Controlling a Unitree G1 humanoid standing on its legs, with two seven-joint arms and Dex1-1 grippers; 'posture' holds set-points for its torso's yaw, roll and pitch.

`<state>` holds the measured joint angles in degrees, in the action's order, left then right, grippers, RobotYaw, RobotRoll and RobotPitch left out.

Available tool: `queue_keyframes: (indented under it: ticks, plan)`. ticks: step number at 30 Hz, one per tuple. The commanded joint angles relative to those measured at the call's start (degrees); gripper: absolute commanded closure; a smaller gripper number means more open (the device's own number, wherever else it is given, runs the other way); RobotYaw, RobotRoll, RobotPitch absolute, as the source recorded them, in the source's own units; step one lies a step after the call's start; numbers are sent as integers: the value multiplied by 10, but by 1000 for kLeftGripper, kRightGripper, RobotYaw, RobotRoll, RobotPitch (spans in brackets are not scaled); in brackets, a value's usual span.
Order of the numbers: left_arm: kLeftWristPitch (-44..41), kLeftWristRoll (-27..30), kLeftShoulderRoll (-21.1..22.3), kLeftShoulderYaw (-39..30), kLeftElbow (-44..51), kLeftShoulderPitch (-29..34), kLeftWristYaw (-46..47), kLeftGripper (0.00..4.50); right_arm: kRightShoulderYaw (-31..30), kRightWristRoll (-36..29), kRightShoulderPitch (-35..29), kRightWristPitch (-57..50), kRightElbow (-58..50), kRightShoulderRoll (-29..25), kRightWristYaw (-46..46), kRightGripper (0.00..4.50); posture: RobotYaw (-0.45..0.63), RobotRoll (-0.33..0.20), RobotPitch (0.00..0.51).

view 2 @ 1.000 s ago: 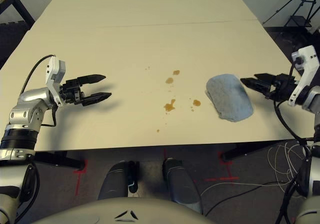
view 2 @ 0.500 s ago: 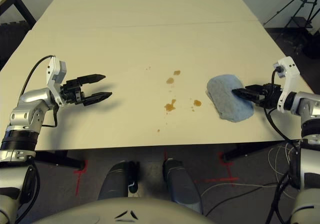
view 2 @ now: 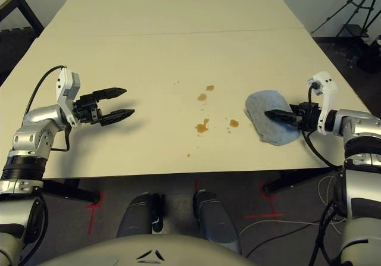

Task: Wipe the water off the table with a rag.

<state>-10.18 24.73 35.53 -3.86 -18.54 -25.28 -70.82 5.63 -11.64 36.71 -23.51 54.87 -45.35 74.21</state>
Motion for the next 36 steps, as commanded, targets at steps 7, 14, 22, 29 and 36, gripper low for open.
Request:
queue_keyframes:
  ticks: [7, 14, 22, 29, 36]
  plan:
    - [8, -12, -6, 5, -5, -2, 2, 0, -19, 17, -28, -4, -21, 15, -8, 1357, -132, 0, 99]
    - [14, -14, -9, 4, -11, -5, 4, 0, 2, 12, -10, -14, -51, 13, -64, 3940, -132, 0, 98]
    - [25, -19, -12, 5, -24, -6, 4, 0, 4, -9, -56, -111, -182, 14, -107, 4392, -136, 0, 87]
    - [33, -23, -18, 8, -35, -13, 3, 0, -21, -41, -127, -194, -320, 42, -114, 4394, -141, 0, 87]
    - [34, -25, -17, 9, -33, -10, 2, 0, -62, -86, -190, -277, -454, 45, -95, 4395, -137, 0, 99]
